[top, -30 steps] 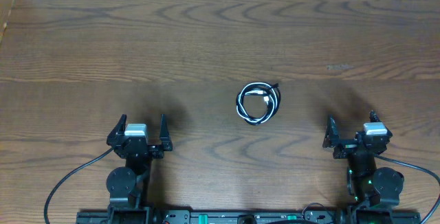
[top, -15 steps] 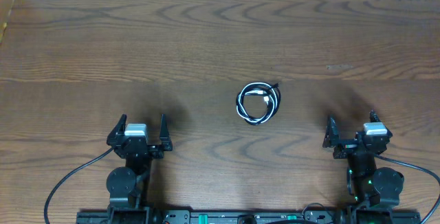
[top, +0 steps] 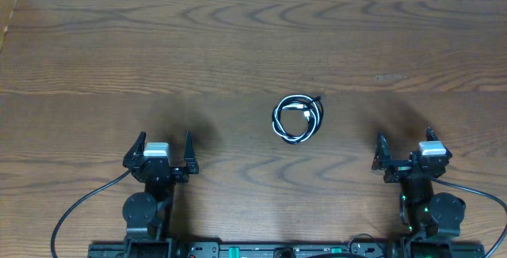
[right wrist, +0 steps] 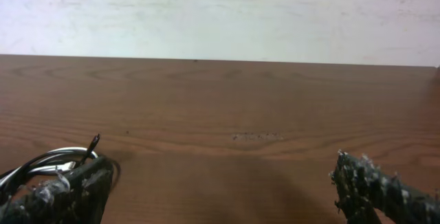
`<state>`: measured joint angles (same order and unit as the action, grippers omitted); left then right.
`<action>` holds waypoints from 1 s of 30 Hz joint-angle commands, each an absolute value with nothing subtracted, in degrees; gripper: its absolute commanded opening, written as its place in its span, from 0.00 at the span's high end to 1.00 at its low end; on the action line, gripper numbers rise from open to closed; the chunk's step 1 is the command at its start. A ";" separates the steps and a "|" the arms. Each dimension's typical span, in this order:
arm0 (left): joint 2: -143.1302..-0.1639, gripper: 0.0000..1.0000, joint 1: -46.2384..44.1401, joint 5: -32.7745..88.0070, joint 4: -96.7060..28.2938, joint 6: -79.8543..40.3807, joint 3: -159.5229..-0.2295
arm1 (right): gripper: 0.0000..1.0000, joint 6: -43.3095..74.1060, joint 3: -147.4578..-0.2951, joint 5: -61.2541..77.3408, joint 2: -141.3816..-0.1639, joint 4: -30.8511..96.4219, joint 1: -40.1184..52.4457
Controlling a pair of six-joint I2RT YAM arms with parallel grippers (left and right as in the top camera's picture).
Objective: Untangle cables
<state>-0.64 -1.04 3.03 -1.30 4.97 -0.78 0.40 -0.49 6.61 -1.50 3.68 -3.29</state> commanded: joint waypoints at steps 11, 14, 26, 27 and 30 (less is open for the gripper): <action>-0.71 0.02 -1.32 4.62 -3.25 5.34 -0.23 | 0.01 0.58 -0.32 6.52 -1.52 3.86 -2.90; -0.71 0.02 -1.32 5.56 -1.80 5.06 -0.23 | 0.01 0.58 -0.32 6.52 -1.52 3.86 -2.90; -12.03 0.02 -1.32 11.38 -10.44 -1.15 -15.25 | 0.01 0.56 -0.32 6.50 -1.52 3.86 -2.90; -14.35 0.02 -1.32 11.40 -11.62 -1.15 -17.52 | 0.01 0.56 -0.32 6.31 -1.52 3.86 -2.90; -21.02 0.02 -1.32 11.64 -14.31 -1.17 -24.08 | 0.01 0.60 -0.32 6.52 -1.52 3.84 -2.90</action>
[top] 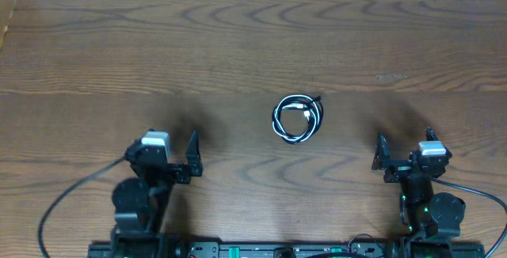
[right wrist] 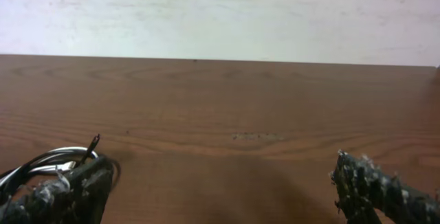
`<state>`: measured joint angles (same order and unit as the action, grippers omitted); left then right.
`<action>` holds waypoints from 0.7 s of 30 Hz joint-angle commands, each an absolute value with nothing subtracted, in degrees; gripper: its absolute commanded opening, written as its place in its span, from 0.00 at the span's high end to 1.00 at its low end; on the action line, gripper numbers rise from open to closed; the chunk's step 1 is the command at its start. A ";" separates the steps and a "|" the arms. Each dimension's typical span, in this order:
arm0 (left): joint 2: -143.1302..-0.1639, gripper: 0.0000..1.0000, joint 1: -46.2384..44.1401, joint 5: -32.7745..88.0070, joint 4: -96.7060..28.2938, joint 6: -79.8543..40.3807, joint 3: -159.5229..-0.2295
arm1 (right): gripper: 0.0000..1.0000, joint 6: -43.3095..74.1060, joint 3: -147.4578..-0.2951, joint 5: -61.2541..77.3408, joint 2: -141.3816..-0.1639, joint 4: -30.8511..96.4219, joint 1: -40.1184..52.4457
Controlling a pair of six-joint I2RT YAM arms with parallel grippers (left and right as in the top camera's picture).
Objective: Untangle cables
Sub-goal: 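Reach the left gripper forward to the black-and-white cable coil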
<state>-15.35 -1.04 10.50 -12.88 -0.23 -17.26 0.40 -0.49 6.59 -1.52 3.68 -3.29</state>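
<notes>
A small coil of black and white cables (top: 297, 119) lies tangled near the middle of the wooden table (top: 238, 44). In the right wrist view a bit of the same cables (right wrist: 51, 159) shows at the left, behind one finger. My left gripper (top: 168, 157) sits open at the front left, turned a little to the right, well short of the coil. Open too and empty, my right gripper (top: 405, 150) rests at the front right; bare wood lies between its fingertips (right wrist: 357, 176).
A pale wall (right wrist: 220, 11) rises behind the table's far edge. A faint scuff mark (top: 390, 77) marks the wood right of the coil. The arm bases and their black leads (top: 75, 210) crowd the front edge.
My left arm has shifted and turned slightly to the right, its wrist now angled toward the table's middle. The right arm and the cable coil are as before.
</notes>
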 commanded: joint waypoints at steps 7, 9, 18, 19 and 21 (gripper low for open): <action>-38.00 0.02 -1.32 17.80 -20.14 -1.15 -41.10 | 0.01 0.60 -0.32 6.59 -1.52 3.86 -2.90; -43.33 0.02 -1.34 21.76 -23.79 -1.15 -46.74 | 0.01 1.28 -0.32 7.03 -1.52 3.84 -2.90; -65.63 0.02 -4.08 25.06 -49.45 -0.19 -73.03 | 0.01 12.88 -1.89 21.04 -1.52 4.21 -2.90; -67.35 0.02 -4.97 25.04 -51.62 0.51 -75.13 | 0.01 13.87 -2.61 21.39 -1.61 5.10 -2.92; -70.61 0.03 -7.07 24.84 -54.81 1.34 -78.63 | 0.01 14.72 -4.67 21.39 -2.35 7.35 -2.92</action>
<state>-66.63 -4.43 23.42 -51.83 -0.08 -72.88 10.17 -1.48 16.12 -1.80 5.43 -3.25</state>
